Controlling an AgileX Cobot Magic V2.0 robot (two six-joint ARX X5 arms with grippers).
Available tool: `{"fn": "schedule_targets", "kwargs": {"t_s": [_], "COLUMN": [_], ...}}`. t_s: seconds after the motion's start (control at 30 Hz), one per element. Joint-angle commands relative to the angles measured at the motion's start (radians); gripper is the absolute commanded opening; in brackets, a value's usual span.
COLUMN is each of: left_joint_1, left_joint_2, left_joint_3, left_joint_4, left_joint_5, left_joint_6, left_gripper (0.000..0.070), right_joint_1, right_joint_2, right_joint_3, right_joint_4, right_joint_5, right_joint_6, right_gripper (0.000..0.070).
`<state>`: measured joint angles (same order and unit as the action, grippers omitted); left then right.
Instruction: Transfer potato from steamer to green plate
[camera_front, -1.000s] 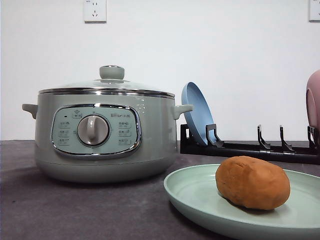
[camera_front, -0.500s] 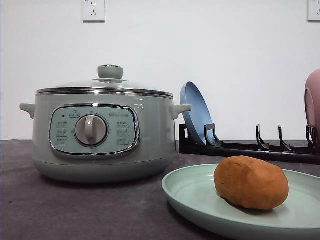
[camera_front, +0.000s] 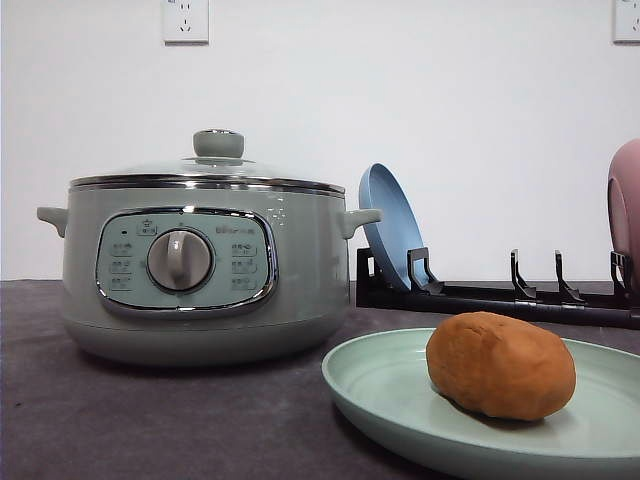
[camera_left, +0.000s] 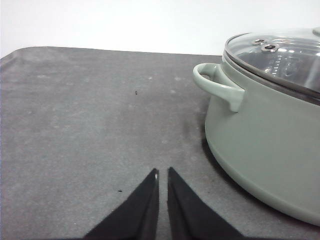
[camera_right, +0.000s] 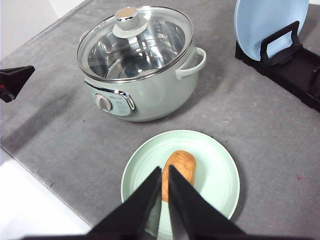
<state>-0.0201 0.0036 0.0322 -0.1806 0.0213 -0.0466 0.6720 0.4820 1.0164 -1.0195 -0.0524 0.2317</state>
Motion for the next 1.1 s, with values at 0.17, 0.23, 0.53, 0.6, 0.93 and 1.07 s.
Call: {"fn": "schedule_targets", "kwargs": {"t_s": [0.17, 0.23, 0.53, 0.6, 0.93, 1.07], "left_joint_1": [0.002, 0.001, 0.001, 0.001, 0.001, 0.001], "left_joint_2": [-0.001, 0.000, 0.000, 0.000, 0.000, 0.000], "left_joint_3": [-0.020, -0.020, -0.020, -0.020, -0.020, -0.020], "left_joint_4": [-0.007, -0.007, -0.007, -0.007, -0.007, -0.007], "left_joint_5": [-0.007, -0.007, -0.007, -0.007, -0.007, -0.007], "left_joint_6": [-0.011, -0.010, -0.010, -0.010, -0.010, -0.011], "left_gripper": [0.0026, 0.0025, 0.0026, 0.0026, 0.0026, 0.0026], "right_joint_1": [0.006, 0.006, 0.006, 0.006, -0.149, -0.352], "right_joint_2": [0.004, 0.004, 0.004, 0.004, -0.003, -0.060], "right_joint_3": [0.013, 0.013, 0.013, 0.013, -0.024, -0.169], "right_joint_4": [0.010, 0.010, 0.010, 0.010, 0.077, 0.256], "right_joint_5": [0.001, 0.001, 0.001, 0.001, -0.010, -0.007], "right_joint_6": [-0.008, -0.008, -0.008, -0.008, -0.060, -0.121], "right_gripper": [0.0011, 0.0011, 0.0011, 0.0011, 0.0011, 0.0011]}}
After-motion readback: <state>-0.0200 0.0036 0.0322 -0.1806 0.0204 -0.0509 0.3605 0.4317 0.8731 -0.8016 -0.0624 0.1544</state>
